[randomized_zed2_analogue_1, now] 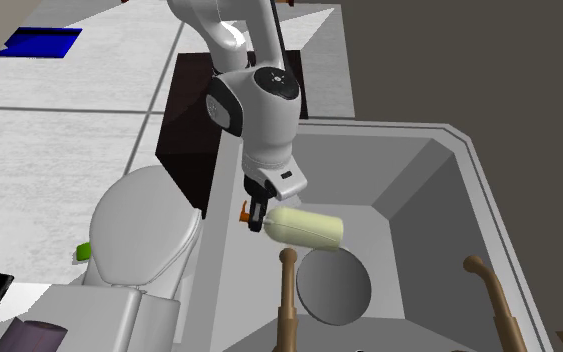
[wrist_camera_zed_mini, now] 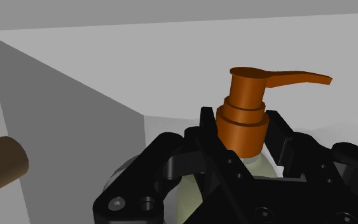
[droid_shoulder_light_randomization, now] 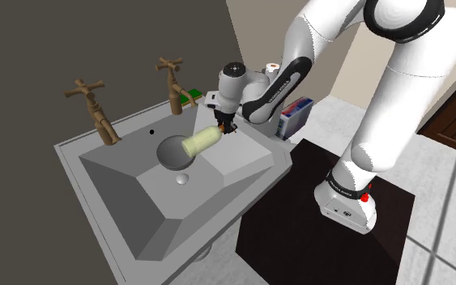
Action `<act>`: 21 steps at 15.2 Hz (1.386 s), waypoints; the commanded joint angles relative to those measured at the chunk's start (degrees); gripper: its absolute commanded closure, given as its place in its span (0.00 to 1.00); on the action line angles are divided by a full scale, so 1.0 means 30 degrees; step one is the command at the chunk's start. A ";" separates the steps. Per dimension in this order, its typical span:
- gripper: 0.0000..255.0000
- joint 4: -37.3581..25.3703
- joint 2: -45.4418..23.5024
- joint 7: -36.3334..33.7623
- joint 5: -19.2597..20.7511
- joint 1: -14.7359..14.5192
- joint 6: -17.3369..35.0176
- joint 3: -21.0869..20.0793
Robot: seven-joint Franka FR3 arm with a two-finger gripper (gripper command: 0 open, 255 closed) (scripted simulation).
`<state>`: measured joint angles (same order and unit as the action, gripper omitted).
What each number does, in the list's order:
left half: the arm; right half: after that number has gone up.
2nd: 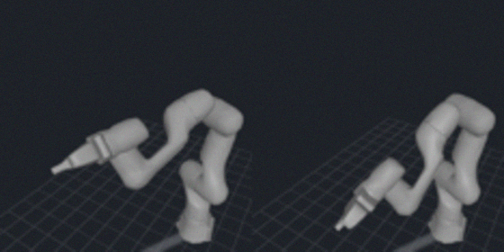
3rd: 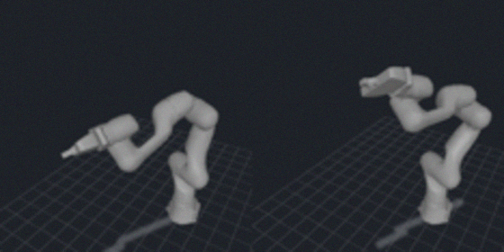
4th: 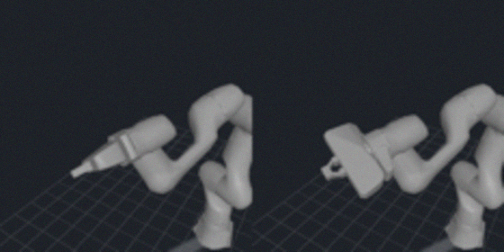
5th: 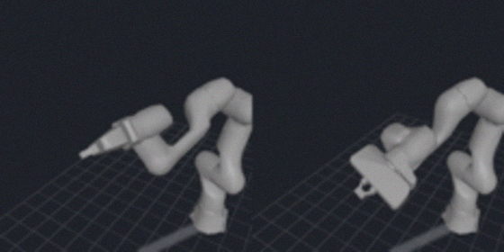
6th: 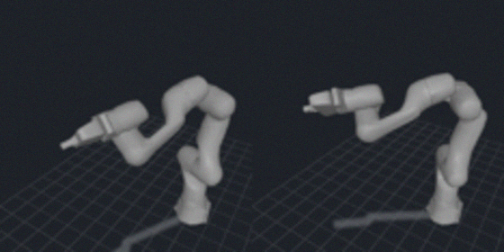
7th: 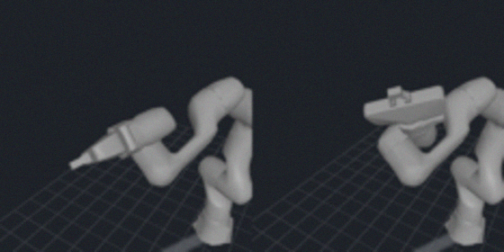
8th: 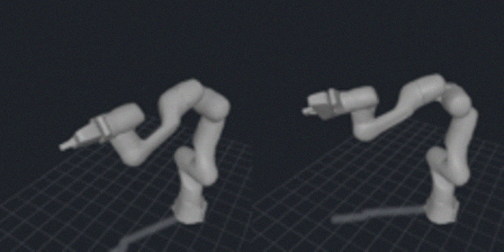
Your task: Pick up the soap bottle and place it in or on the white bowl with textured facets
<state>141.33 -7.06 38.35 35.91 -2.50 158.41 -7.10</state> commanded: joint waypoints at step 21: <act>1.00 -1.0583 -0.4903 0.0877 -0.2230 -0.1149 -0.6443 -0.2251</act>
<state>110.85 -17.82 41.43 28.42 -6.72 115.70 -14.05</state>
